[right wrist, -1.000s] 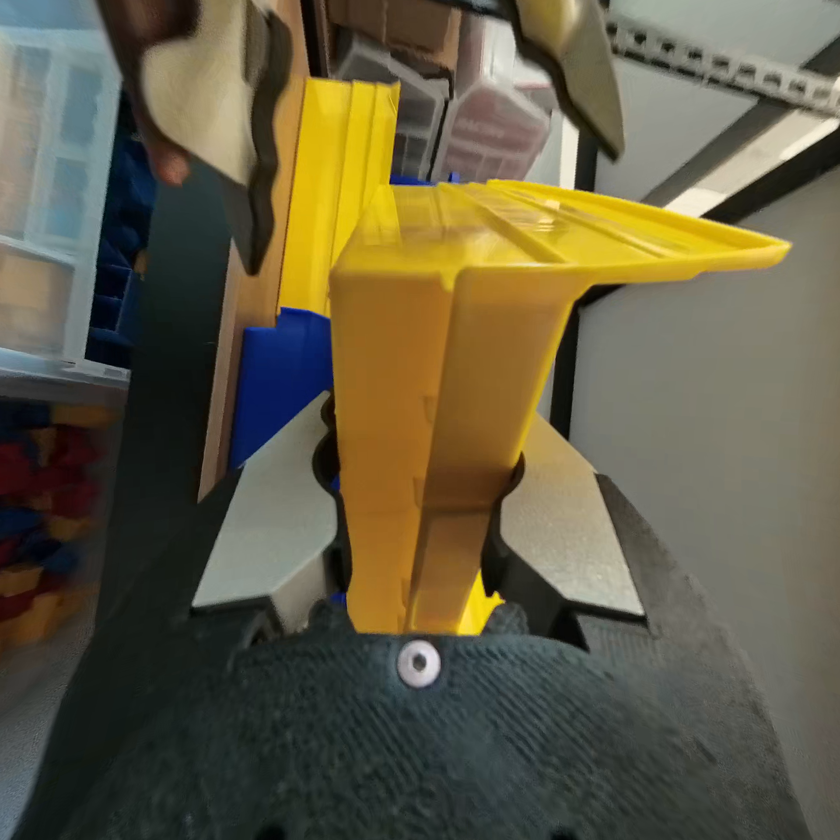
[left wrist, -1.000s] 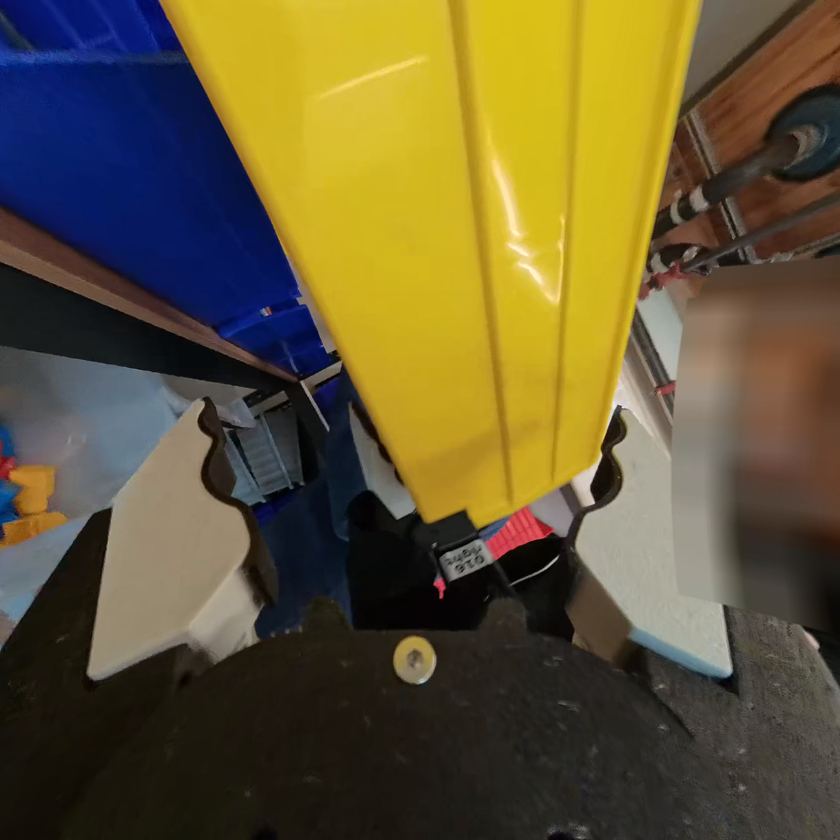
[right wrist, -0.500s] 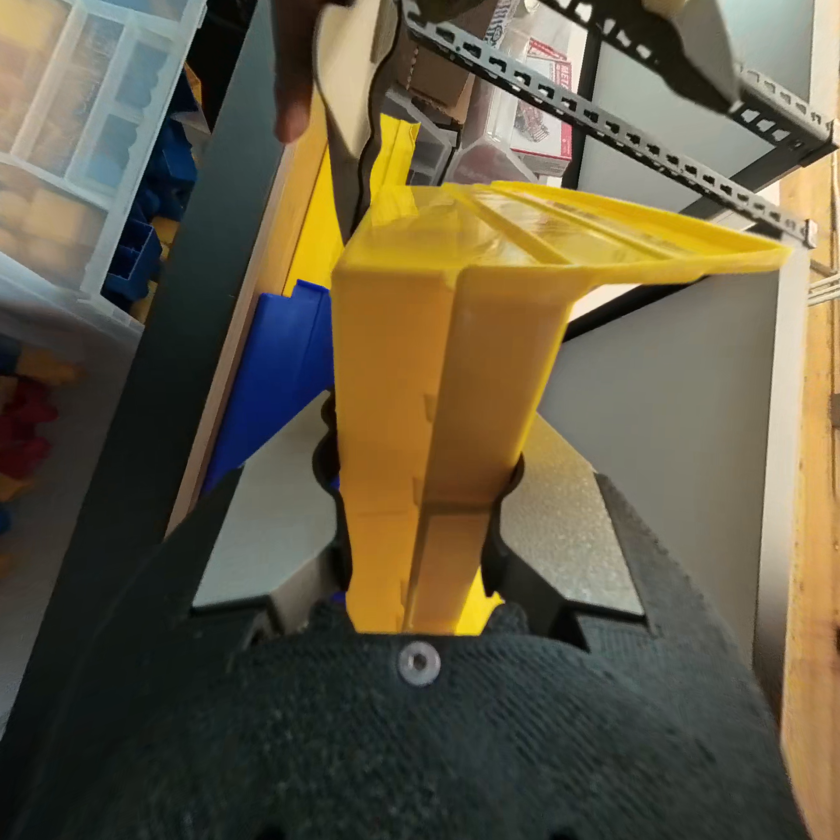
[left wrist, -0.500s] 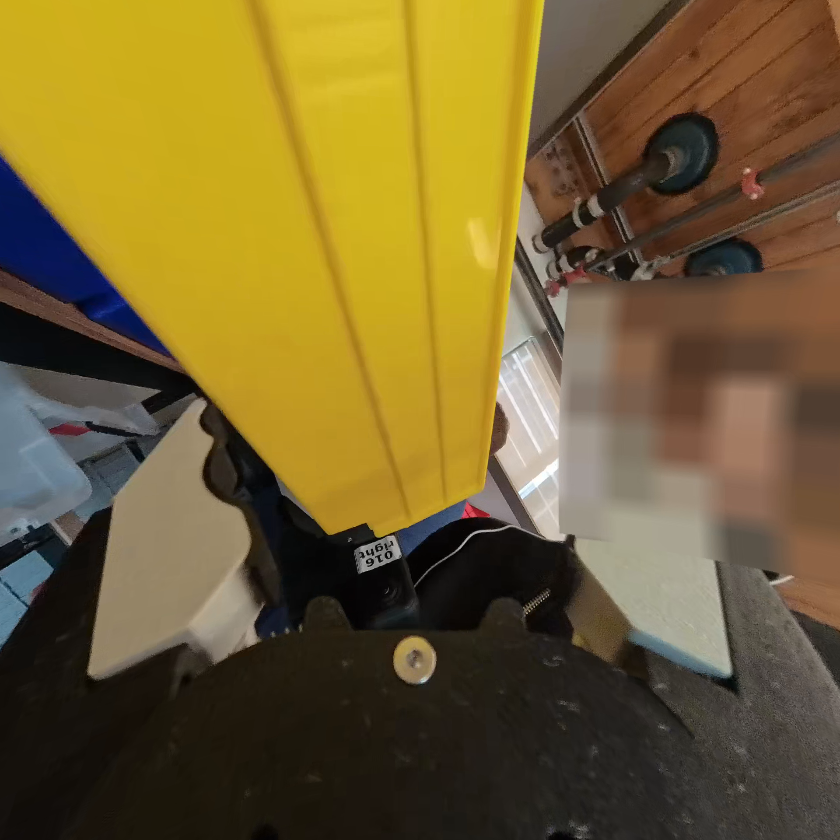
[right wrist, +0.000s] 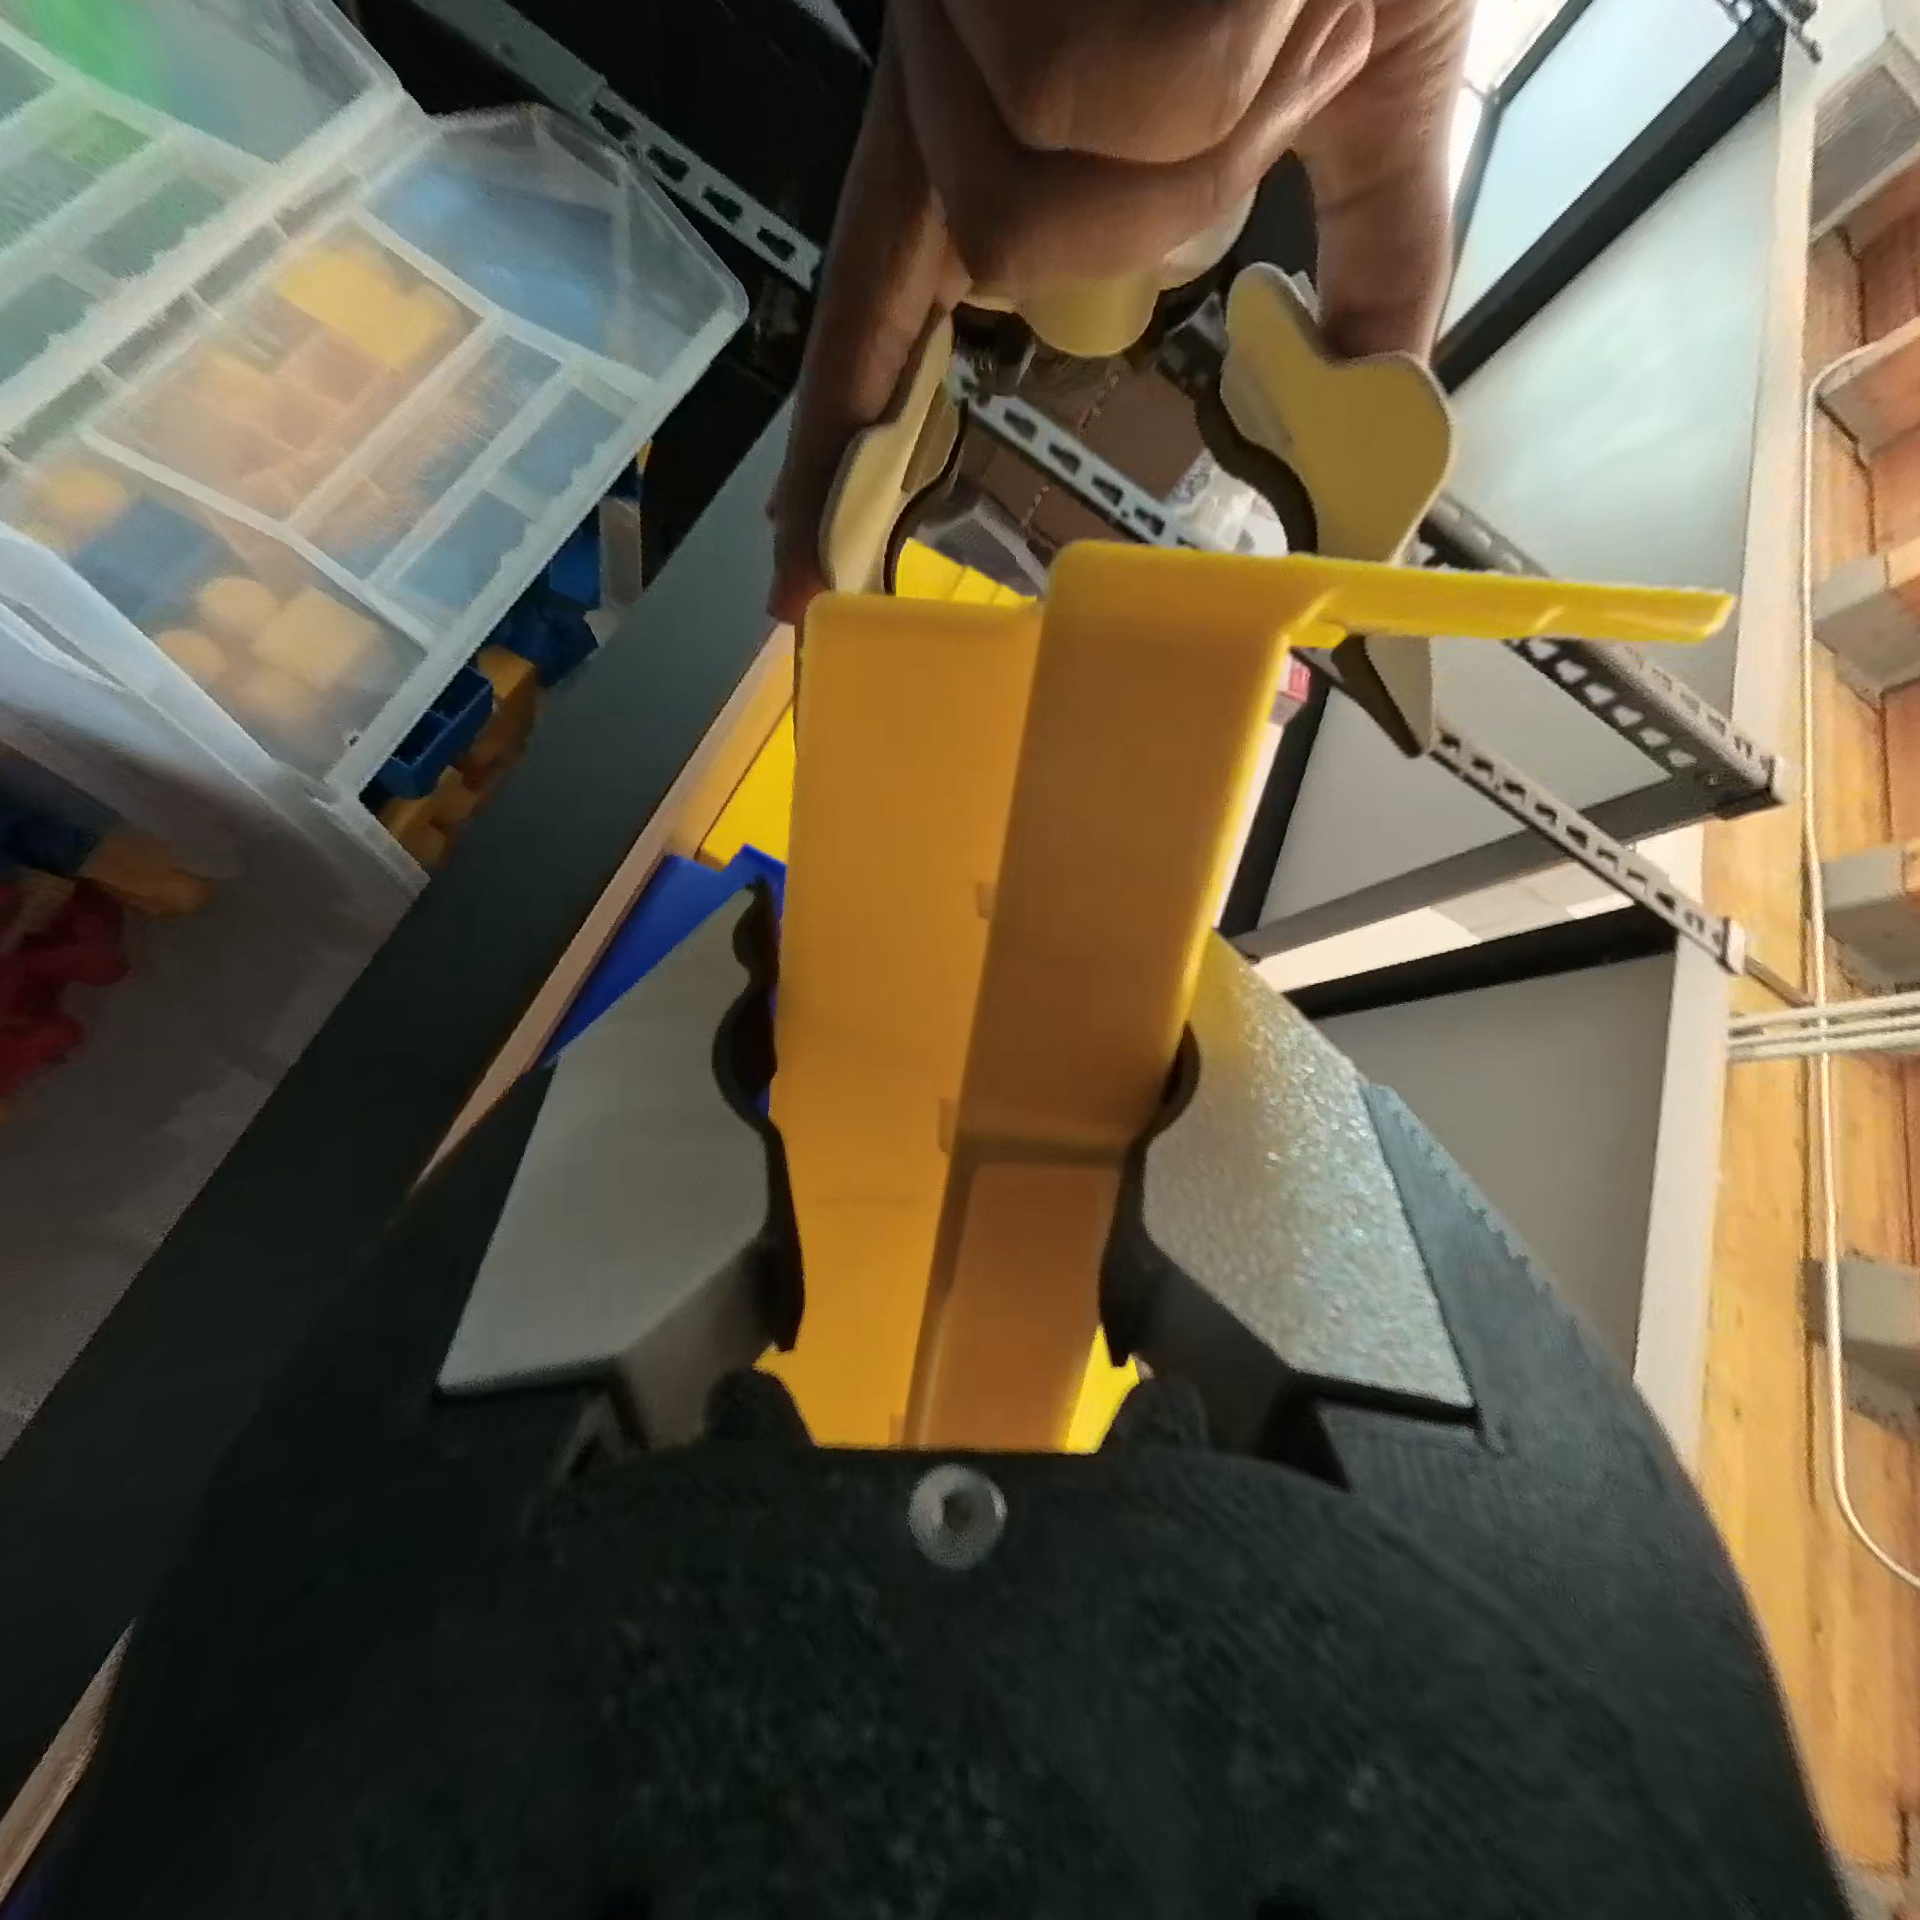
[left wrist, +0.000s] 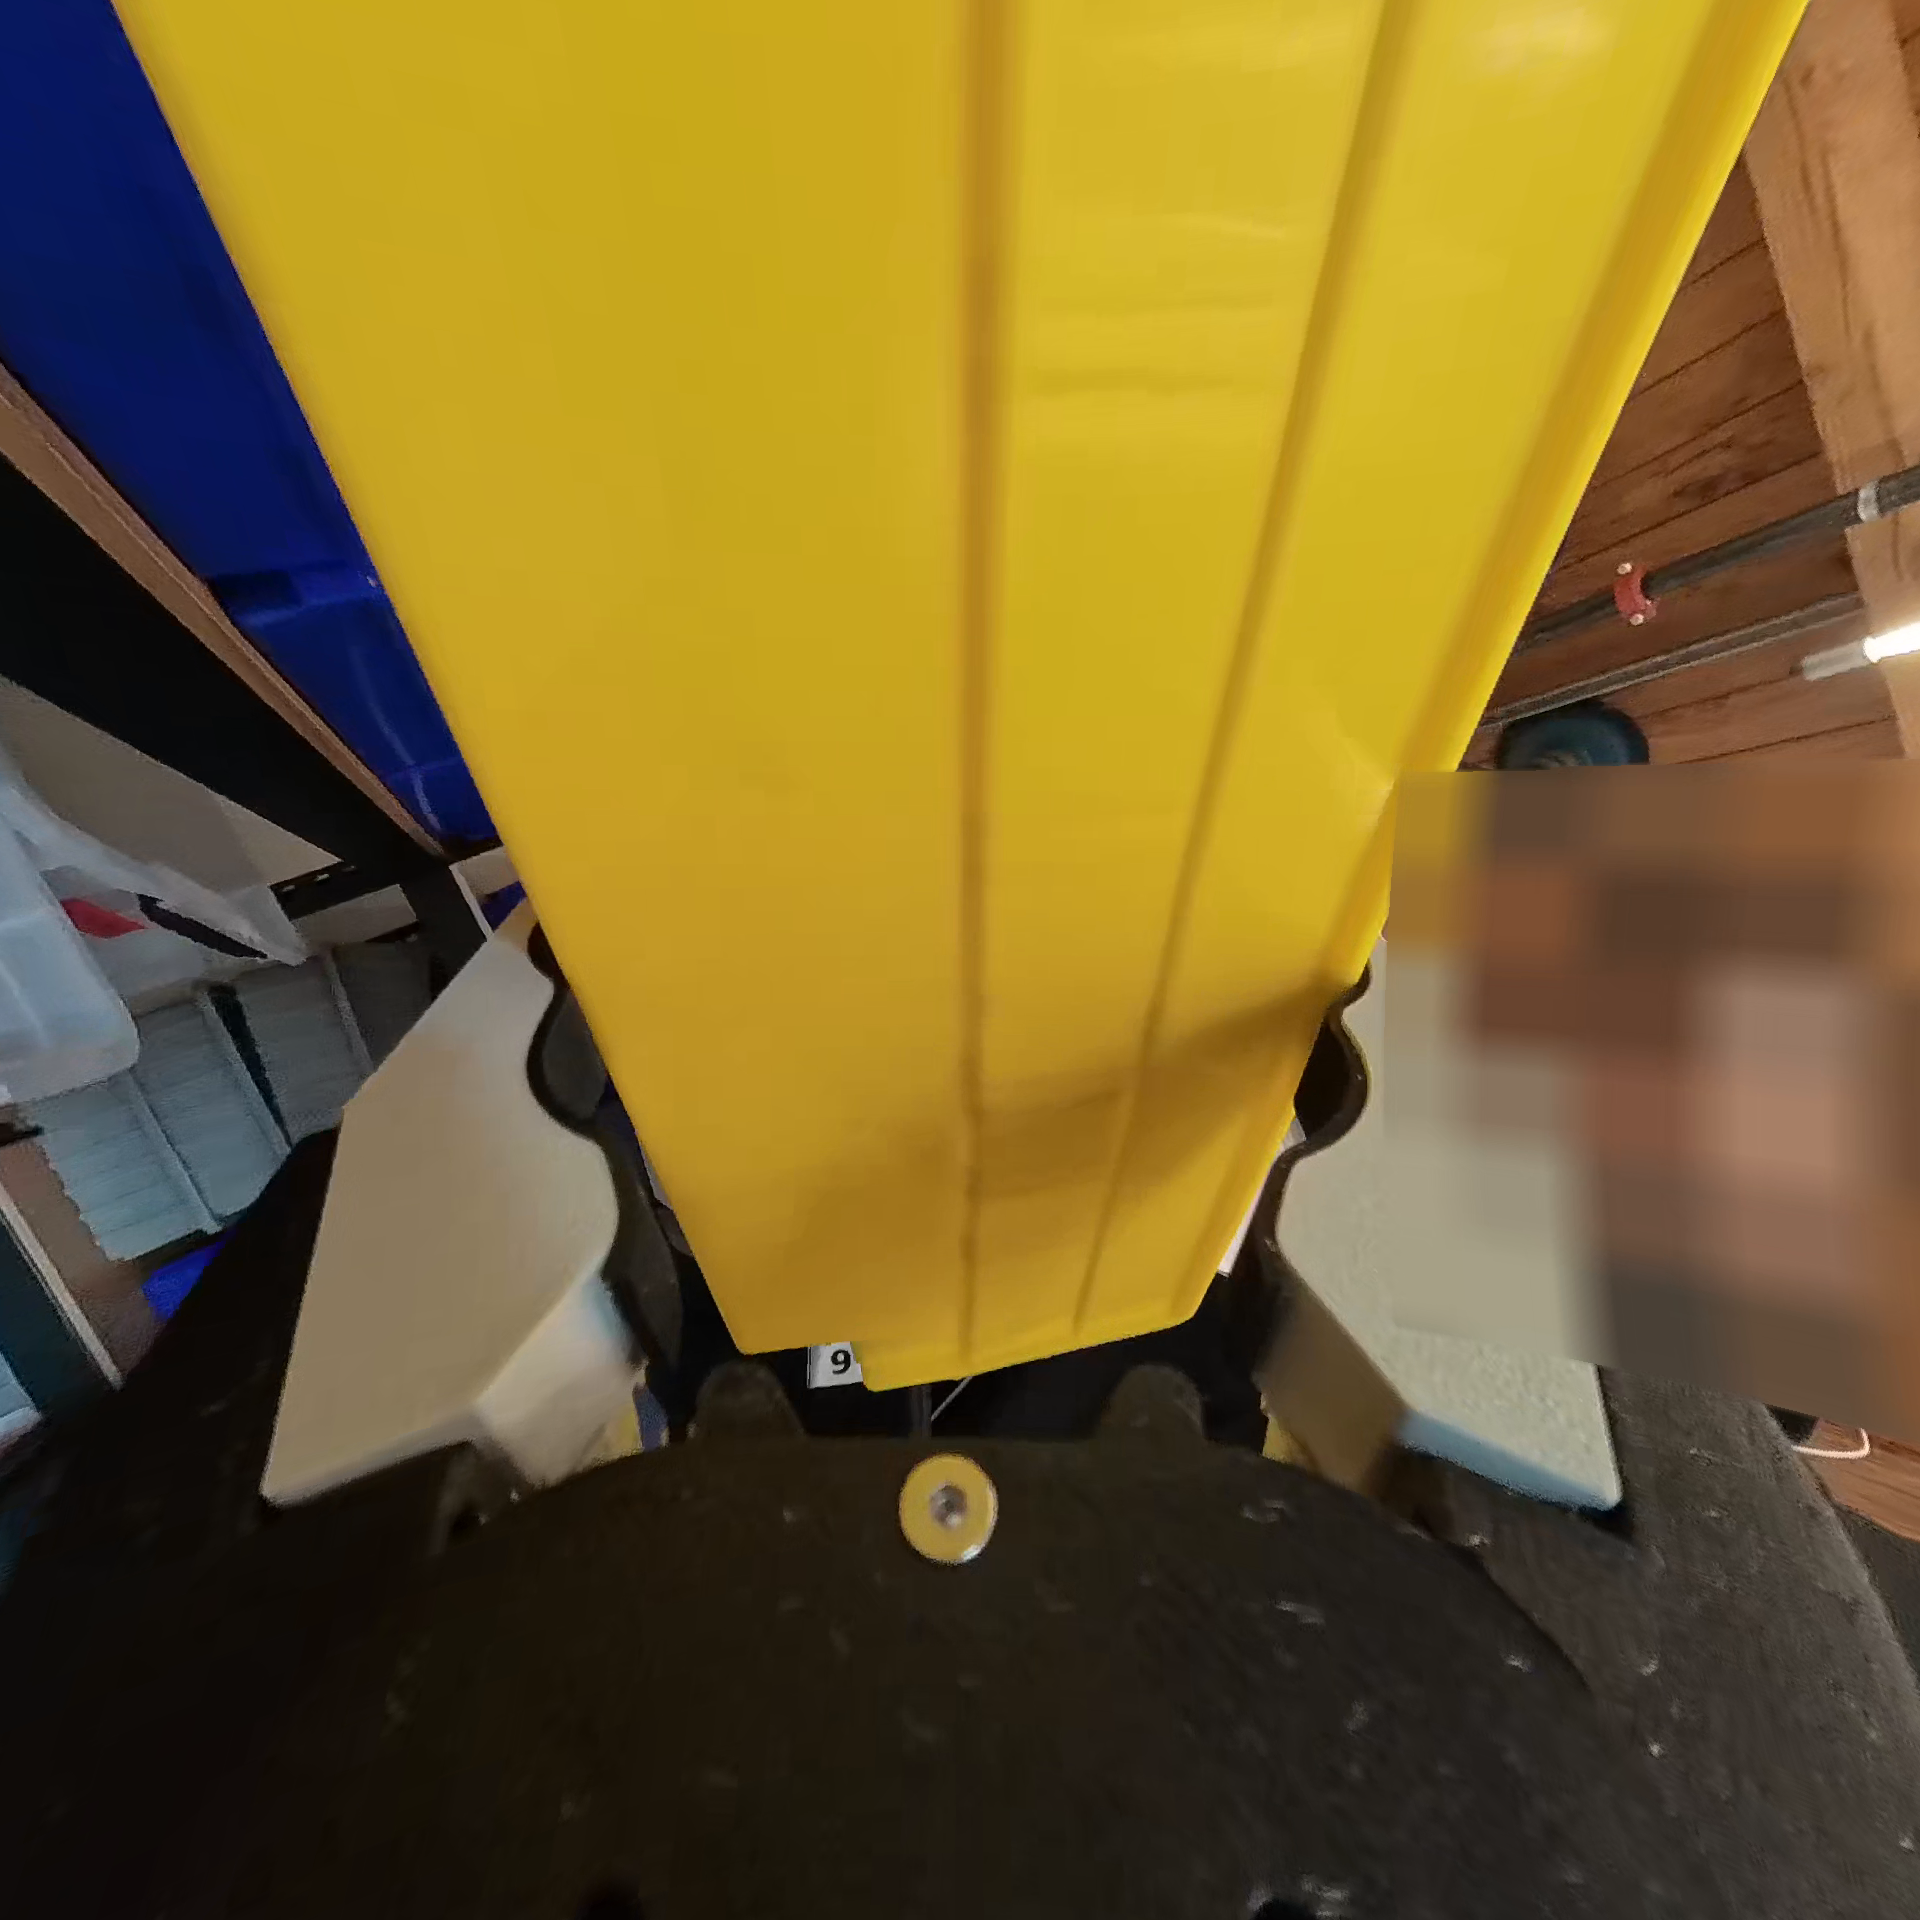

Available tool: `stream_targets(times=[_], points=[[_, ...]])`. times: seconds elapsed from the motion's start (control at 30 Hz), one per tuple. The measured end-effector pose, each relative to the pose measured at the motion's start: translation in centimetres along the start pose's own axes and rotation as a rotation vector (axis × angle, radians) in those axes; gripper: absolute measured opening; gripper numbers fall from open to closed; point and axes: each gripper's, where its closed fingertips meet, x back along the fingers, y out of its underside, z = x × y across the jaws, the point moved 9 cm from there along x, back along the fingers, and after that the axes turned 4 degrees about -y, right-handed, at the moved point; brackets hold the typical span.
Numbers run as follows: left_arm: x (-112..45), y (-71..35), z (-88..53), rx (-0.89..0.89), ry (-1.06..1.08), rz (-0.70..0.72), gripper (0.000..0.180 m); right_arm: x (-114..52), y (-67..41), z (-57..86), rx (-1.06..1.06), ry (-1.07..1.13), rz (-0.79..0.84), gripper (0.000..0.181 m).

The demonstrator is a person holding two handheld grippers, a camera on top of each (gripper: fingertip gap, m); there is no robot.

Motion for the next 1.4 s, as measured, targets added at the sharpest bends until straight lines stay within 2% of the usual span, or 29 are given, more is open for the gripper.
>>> stream_targets(times=[0.3, 0.47, 0.63, 0.67, 0.77, 0.93, 1.17, 1.3, 1.4], points=[[5.5, 0.7, 2.1, 0.012, 0.050, 0.054, 0.134, -1.6, -3.4, 3.3, -0.007, -0.016, 0.034, 0.070], [8.5, 0.1, 3.2, -0.068, -0.005, 0.067, 0.133, -1.9, -4.5, 4.0, -0.135, -0.053, 0.006, 0.072], [10.4, -0.8, 3.6, -0.171, -0.098, 0.048, 0.134, -2.6, -6.5, 4.0, -0.402, -0.203, -0.023, 0.070], [11.0, -1.2, 3.6, -0.181, -0.107, 0.085, 0.129, -3.0, -6.9, 3.8, -0.442, -0.224, -0.038, 0.067], [12.7, -3.1, 3.2, -0.185, -0.157, 0.108, 0.128, -4.3, -8.3, 3.2, -0.593, -0.306, -0.029, 0.056], [13.6, -3.9, 2.2, -0.231, -0.280, 0.060, 0.128, -5.8, -8.7, 3.9, -0.780, -0.300, -0.014, 0.061], [13.6, -4.2, 2.8, -0.304, -0.345, 0.060, 0.127, -2.7, -3.2, 2.6, -1.273, -0.176, -0.091, 0.058], [12.9, -4.9, 2.8, -0.234, -0.287, 0.134, 0.127, 0.1, 5.8, 0.8, -1.591, -0.052, -0.208, 0.057], [12.3, -5.3, 2.0, -0.255, -0.337, 0.174, 0.127, 2.7, 14.8, -1.4, -1.699, 0.056, -0.349, 0.051]])
